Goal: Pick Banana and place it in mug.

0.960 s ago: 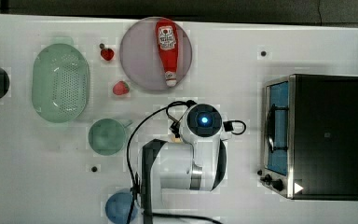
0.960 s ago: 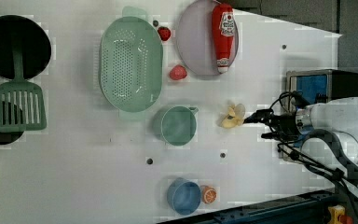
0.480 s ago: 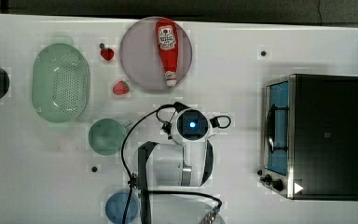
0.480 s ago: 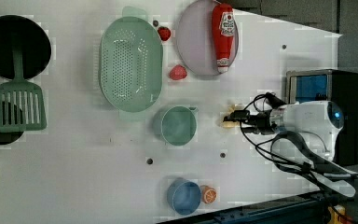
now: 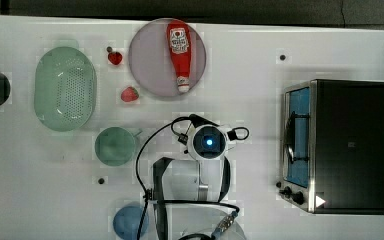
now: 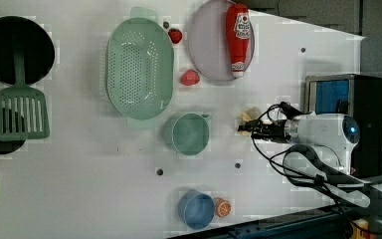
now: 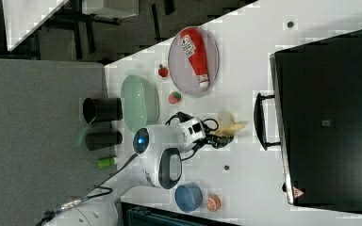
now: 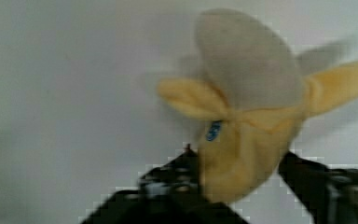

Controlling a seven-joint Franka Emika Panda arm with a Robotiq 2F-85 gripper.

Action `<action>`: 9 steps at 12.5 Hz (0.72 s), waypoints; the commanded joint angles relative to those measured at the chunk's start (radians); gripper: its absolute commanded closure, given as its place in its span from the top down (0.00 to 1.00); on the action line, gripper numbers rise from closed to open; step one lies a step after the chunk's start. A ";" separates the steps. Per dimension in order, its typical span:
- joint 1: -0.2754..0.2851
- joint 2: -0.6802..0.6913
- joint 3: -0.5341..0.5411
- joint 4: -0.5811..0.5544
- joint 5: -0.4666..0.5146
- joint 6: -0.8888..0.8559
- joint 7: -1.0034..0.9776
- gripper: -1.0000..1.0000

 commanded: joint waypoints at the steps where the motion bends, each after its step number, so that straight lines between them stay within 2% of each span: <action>1: -0.014 -0.030 0.011 0.023 0.024 -0.015 -0.018 0.29; 4: -0.014 -0.138 0.011 0.025 0.023 -0.038 -0.018 0.29; 9: -0.015 -0.415 0.005 0.152 0.023 -0.517 -0.018 0.29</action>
